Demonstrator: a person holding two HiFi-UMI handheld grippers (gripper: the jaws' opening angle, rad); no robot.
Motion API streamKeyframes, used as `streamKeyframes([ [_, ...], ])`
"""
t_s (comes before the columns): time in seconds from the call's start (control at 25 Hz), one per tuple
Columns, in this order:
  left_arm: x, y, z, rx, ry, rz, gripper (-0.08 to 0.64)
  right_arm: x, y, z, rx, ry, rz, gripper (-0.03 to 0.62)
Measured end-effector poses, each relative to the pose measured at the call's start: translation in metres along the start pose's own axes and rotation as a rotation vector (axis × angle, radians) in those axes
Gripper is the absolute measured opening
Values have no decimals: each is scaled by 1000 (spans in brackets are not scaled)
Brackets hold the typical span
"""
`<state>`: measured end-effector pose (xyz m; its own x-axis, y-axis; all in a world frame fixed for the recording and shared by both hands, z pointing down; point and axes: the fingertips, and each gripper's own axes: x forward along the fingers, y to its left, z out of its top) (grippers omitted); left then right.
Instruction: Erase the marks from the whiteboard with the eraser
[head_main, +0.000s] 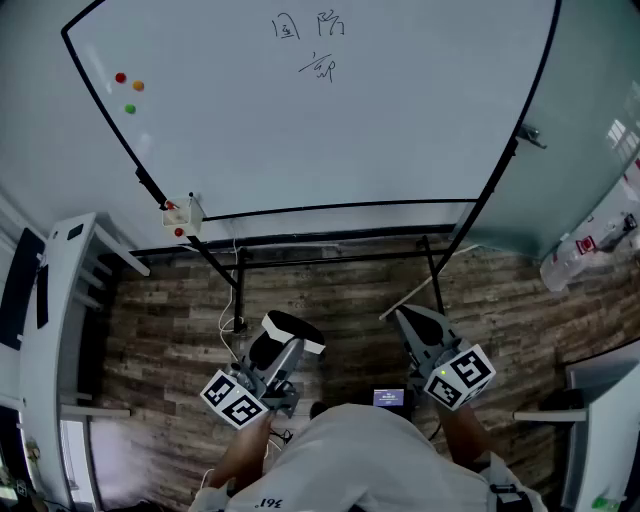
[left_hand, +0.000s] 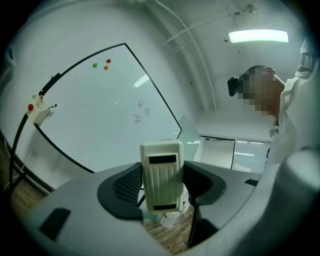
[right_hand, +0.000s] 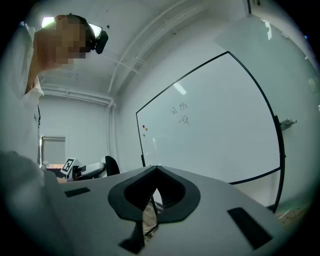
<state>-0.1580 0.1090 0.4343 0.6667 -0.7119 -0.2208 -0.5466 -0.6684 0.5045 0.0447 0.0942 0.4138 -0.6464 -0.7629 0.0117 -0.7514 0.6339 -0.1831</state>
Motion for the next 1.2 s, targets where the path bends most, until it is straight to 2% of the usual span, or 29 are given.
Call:
streamKeyframes([
  [0.52,18,0,-8,9,4,13,258,6,-18,-3,-13,25,7,25],
  [0.72,29,2,-10,15,6,22,258,6,-33,0,-1,6,-3,25],
  [1.2,62,5,-9,54,-29,73,258,2,-70,24,-76,-38,12,28],
])
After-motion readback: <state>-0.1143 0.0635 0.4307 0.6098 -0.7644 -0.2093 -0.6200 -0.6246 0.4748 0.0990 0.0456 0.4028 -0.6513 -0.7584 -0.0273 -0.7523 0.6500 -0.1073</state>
